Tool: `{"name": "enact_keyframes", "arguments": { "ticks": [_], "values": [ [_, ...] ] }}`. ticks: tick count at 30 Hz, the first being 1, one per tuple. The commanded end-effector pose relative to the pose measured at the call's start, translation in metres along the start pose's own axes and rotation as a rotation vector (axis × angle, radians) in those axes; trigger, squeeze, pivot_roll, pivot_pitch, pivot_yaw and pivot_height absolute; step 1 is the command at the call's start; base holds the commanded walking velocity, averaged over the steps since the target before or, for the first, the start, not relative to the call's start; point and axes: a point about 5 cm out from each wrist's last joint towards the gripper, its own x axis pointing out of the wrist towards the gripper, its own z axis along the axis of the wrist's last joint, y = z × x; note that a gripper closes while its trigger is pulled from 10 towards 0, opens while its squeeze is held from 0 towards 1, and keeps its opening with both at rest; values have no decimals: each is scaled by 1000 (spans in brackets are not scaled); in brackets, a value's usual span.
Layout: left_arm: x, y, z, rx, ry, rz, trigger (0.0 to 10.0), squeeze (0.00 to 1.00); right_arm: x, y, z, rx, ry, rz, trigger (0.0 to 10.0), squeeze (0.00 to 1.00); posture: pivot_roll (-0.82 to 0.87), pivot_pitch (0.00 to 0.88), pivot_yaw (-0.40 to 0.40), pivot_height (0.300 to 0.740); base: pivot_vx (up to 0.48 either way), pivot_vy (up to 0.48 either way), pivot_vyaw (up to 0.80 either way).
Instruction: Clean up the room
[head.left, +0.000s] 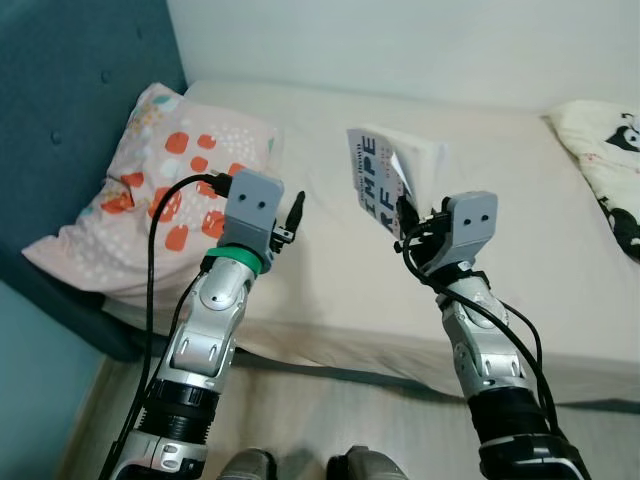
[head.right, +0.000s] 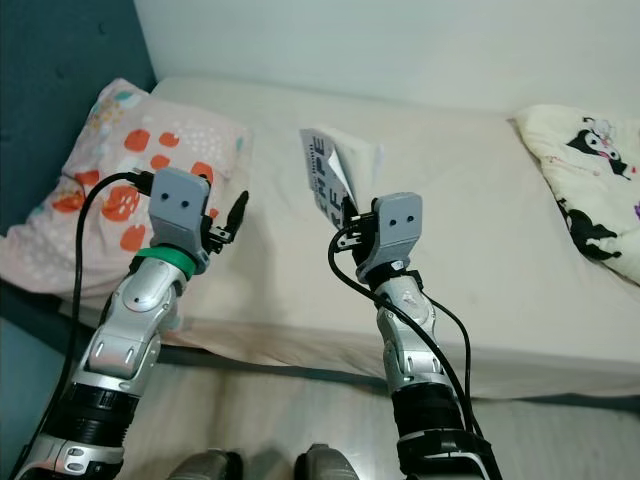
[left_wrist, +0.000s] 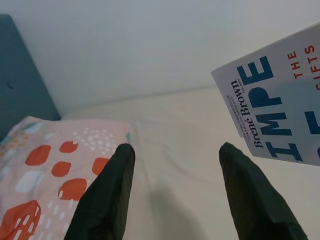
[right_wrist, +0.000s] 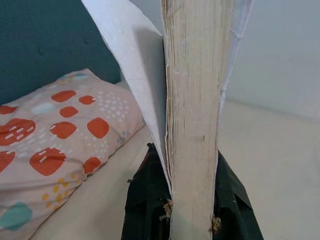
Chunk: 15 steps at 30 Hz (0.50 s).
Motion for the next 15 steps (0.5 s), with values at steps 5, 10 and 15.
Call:
{"name": "enact_keyframes", "arguments": {
  "ticks": [5,10,15],
  "values": [
    [1,-6,-4,-9,26,-10,10000,0,-2,-6,5,-3,-29,-21,10000,0,3,11,9,740,0,0,0],
    [1,-4,-4,-17,32,1,10000,0,-2,-6,5,-1,-27,-18,10000,0,2,11,9,740,0,0,0],
    [1,-5,-5,-15,33,1,10000,0,-2,-5,3,1,-19,-7,10000,0,2,10,8,740,0,0,0]
  ]
}}
